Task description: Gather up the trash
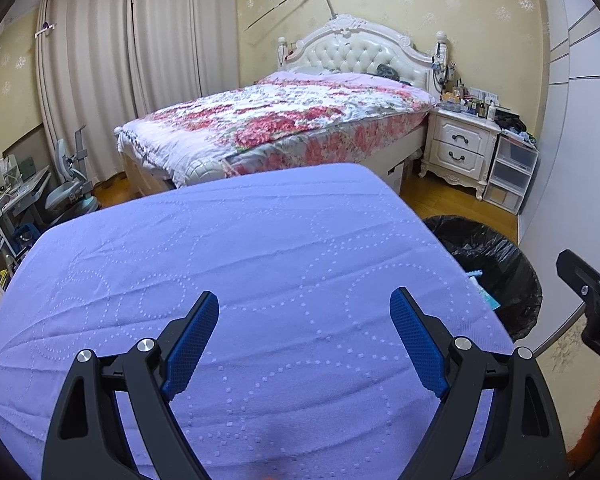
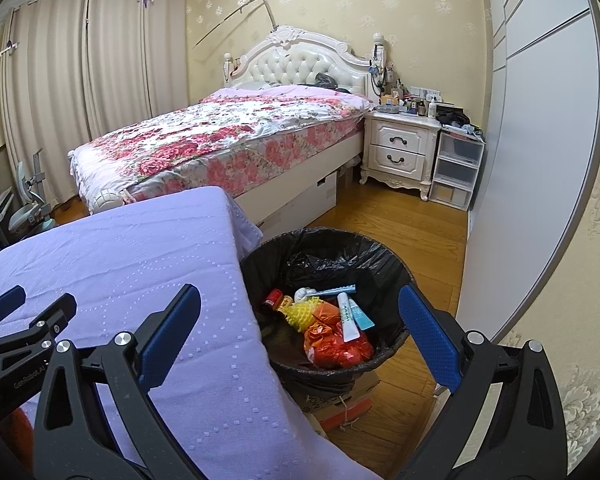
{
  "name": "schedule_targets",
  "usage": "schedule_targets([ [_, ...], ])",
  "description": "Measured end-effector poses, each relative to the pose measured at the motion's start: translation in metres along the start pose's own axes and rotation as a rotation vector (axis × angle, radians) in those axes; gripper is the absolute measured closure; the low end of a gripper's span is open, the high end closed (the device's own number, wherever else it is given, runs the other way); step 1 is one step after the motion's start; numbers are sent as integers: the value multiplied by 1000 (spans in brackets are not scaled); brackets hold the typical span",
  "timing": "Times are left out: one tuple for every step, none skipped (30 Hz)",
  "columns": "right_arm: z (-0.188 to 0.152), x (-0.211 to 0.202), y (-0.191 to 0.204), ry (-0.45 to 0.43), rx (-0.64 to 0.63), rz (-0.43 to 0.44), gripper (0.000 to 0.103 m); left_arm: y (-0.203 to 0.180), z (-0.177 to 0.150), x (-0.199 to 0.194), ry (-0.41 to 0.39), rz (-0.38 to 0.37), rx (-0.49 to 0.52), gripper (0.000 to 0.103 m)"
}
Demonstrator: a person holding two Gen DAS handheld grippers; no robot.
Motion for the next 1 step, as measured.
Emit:
schedule_targets([
  [-1, 2, 4, 5, -2, 8, 6, 5, -2, 3, 11, 6, -4, 18],
])
Point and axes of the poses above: each gripper's, at about its wrist camera, not at the fingertips, and x roughly the way its jaws point, y to its left, z to its top, the point moved 8 cm from there along x, roughly the way its jaws point, and after that the axes turned 11 degrees about z, right-handed, at the moved point
